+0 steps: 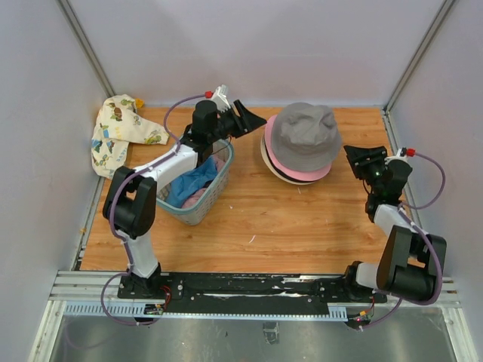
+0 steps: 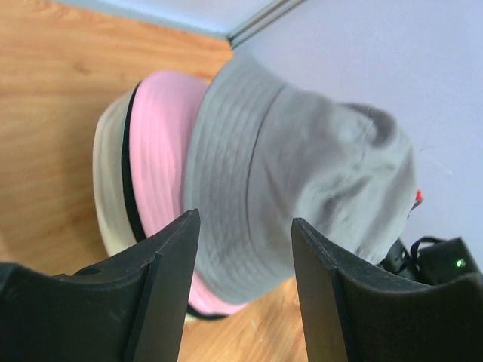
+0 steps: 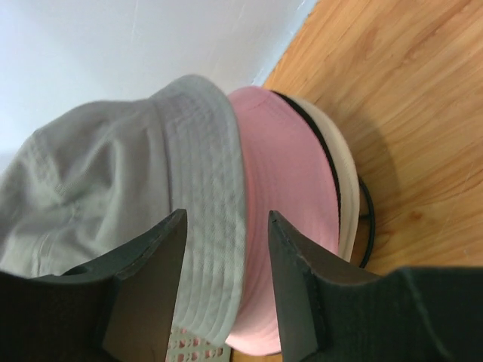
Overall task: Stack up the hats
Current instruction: Stack the hat on the hat.
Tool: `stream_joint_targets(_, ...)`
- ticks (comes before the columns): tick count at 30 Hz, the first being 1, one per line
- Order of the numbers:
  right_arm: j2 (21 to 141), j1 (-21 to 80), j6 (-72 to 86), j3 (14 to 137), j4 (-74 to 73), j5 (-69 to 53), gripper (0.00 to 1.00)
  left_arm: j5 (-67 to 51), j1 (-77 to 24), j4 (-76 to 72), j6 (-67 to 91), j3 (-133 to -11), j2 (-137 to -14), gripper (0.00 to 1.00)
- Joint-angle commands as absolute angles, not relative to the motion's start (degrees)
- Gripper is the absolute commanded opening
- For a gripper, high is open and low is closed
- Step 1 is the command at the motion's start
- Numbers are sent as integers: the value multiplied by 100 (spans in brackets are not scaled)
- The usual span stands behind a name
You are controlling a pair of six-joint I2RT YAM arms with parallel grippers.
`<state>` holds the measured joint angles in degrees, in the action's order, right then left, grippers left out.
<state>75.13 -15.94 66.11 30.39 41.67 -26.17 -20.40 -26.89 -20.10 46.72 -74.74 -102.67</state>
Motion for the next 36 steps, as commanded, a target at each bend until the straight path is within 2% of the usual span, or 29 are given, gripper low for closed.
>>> stream_joint_targets(1,6970,-1639,6836,2635,4872,-2830,48,-2899,-2479,-2937,5039,-8071,-10992,57)
stream_joint_targets(6,6646,-1609,6838,2469,4780,-2815,50,-3402,-2461,-3016,5313,-9047,-11967,57)
stream_joint_targets(17,7163,-1390,6957,2377,5346,-2873,50,-3647,-2461,-2990,5526,-10048,-12906,60)
stream_joint_targets(36,8207,-1033,7217,2560,6332,-2806,50,-4117,-2472,-3303,5911,-10660,-13580,59)
